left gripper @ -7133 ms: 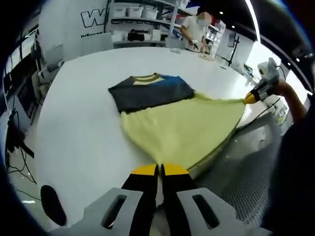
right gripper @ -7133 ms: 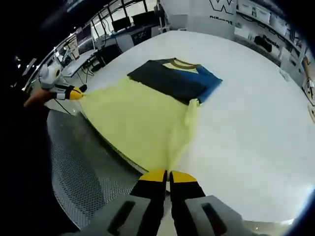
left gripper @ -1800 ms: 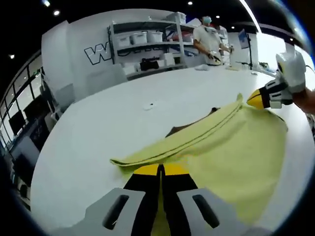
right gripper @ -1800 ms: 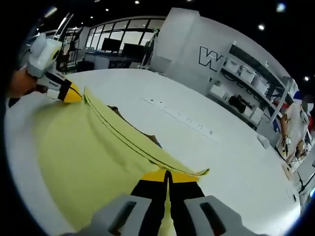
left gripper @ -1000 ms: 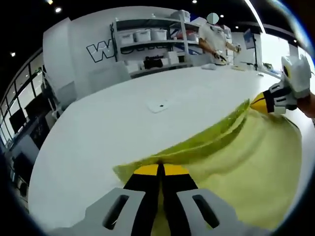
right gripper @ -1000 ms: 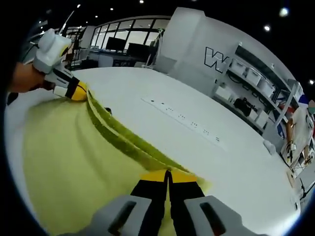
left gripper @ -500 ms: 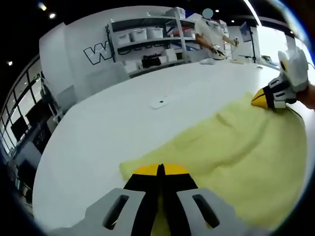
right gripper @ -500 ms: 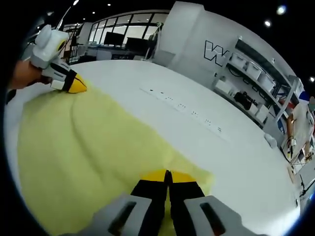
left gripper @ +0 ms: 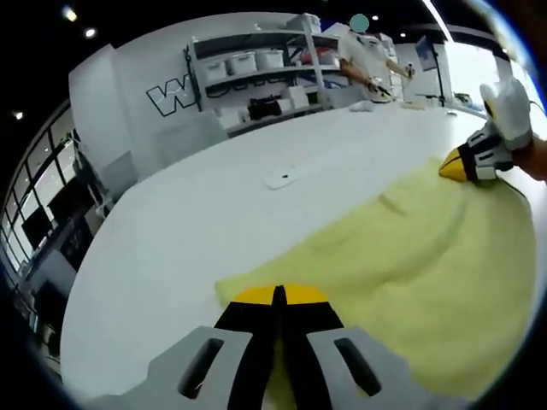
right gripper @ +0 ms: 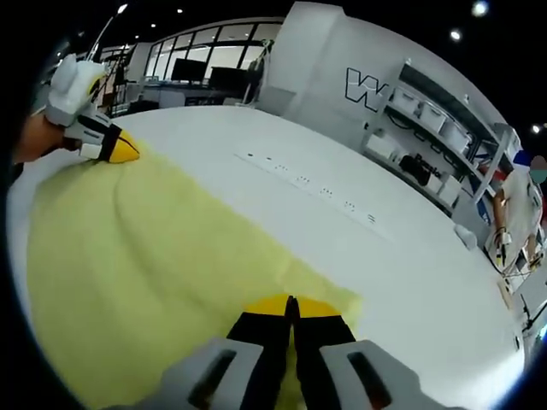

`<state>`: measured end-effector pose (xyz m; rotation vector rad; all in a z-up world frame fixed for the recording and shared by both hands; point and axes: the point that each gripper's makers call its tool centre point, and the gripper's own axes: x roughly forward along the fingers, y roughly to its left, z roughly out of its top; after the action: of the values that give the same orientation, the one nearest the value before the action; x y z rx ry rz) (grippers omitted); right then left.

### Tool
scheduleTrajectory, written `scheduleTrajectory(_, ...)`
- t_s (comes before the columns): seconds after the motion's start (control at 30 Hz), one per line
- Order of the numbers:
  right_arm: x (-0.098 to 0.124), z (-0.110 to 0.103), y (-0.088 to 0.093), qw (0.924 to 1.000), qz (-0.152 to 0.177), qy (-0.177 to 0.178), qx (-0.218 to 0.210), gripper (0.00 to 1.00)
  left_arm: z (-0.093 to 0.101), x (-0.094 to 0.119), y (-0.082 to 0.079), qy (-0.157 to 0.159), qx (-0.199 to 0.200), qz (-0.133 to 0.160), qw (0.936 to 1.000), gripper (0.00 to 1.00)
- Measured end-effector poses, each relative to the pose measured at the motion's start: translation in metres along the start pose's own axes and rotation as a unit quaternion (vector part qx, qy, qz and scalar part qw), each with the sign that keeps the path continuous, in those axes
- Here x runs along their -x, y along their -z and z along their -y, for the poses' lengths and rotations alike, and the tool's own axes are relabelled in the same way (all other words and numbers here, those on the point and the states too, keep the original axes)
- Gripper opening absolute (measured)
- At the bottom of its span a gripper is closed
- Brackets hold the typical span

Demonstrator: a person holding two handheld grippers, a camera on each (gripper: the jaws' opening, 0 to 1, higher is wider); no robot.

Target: Fold the garment on the visible template until the final outline fits inside the template.

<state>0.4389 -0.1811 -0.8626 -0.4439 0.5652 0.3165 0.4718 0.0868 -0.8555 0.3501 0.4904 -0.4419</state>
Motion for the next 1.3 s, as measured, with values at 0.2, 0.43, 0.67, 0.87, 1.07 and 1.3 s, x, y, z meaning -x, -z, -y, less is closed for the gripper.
scheduleTrajectory(0.2, 0.005, 0.001, -0.006, 1.0, 0.005, 0.004, 0.003, 0.0, 0.0, 0.003, -0.005, 0.001, 0.003, 0.005, 1.0, 0.0)
scheduleTrajectory(0.43, 0.011, -0.004, -0.013, 0.9999, 0.015, 0.001, -0.001, 0.04, 0.007, 0.01, -0.012, 0.011, 0.017, 0.013, 0.9997, 0.09)
scheduleTrajectory(0.67, 0.022, -0.015, -0.02, 0.9996, 0.024, -0.009, -0.008, 0.15, 0.023, 0.021, -0.016, 0.036, 0.041, 0.025, 0.9982, 0.34)
scheduleTrajectory(0.87, 0.031, -0.024, -0.017, 0.9996, 0.023, -0.015, -0.01, 0.24, 0.033, 0.031, -0.017, 0.049, 0.054, 0.025, 0.997, 0.42)
scheduleTrajectory(1.07, 0.042, -0.033, -0.019, 0.9991, 0.03, -0.024, -0.019, 0.33, 0.043, 0.044, -0.02, 0.058, 0.062, 0.028, 0.996, 0.52)
scheduleTrajectory(1.3, 0.057, -0.041, -0.023, 0.9982, 0.043, -0.033, -0.025, 0.39, 0.053, 0.061, -0.02, 0.065, 0.071, 0.028, 0.995, 0.58)
